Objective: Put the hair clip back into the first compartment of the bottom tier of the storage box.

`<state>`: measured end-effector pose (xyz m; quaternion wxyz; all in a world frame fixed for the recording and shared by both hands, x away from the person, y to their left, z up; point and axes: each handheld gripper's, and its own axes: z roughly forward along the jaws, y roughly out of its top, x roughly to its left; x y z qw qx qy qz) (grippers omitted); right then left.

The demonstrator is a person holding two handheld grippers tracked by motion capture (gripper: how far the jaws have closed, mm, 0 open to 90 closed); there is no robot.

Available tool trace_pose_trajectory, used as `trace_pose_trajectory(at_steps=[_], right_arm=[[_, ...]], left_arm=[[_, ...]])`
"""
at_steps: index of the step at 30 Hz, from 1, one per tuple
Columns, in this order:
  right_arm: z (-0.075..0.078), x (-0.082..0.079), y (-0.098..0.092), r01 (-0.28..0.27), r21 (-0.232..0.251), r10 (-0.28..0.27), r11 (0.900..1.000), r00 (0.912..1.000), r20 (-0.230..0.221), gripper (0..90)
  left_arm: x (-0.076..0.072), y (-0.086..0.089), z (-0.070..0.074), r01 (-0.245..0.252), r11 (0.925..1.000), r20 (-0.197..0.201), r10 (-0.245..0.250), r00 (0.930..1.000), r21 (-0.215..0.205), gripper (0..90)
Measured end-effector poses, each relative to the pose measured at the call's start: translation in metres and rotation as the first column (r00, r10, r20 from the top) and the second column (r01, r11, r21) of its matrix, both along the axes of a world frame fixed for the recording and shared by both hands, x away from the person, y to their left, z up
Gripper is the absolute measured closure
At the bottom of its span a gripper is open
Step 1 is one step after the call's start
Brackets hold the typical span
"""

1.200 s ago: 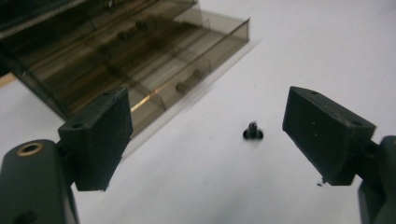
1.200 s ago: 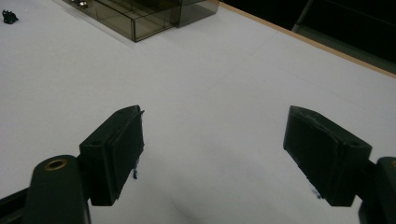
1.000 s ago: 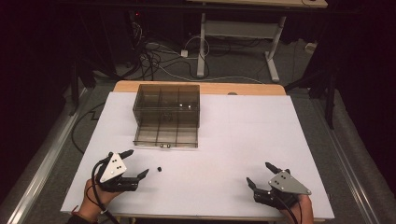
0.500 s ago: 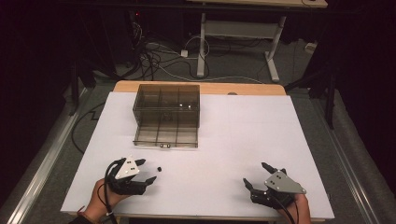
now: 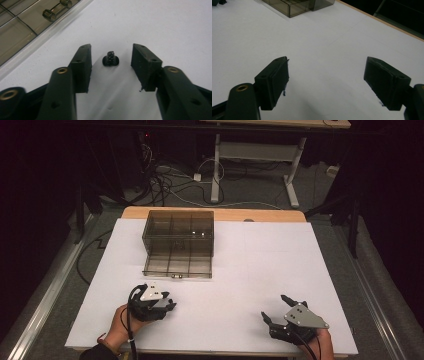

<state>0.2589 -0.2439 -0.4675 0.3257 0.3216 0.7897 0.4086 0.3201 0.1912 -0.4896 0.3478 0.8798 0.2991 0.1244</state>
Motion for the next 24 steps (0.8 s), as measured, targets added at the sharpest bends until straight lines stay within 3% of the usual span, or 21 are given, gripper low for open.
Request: trace_pose_trajectory(at_steps=[3, 11, 24], right_arm=[[-0.0015, 0.0002, 0.0018, -0.009, -0.012, 0.009, 1.000, 1.0000, -0.004, 20.4], [-0.0013, 0.0000, 0.0016, -0.013, -0.008, 0.013, 1.000, 0.9999, -0.006, 20.4], [-0.0013, -0.0005, 0.0001, -0.014, -0.011, 0.014, 1.000, 0.9999, -0.007, 20.4]], left_arm=[[0.0019, 0.0002, 0.0001, -0.005, 0.9998, -0.030, 0.005, 0.9995, -0.021, 62.5], [0.0043, 0.0000, 0.0003, -0.012, 0.9998, -0.027, 0.012, 0.9996, -0.013, 70.7], [0.0014, -0.0008, 0.0016, -0.003, 1.0000, 0.013, 0.003, 0.9999, 0.002, 71.2]])
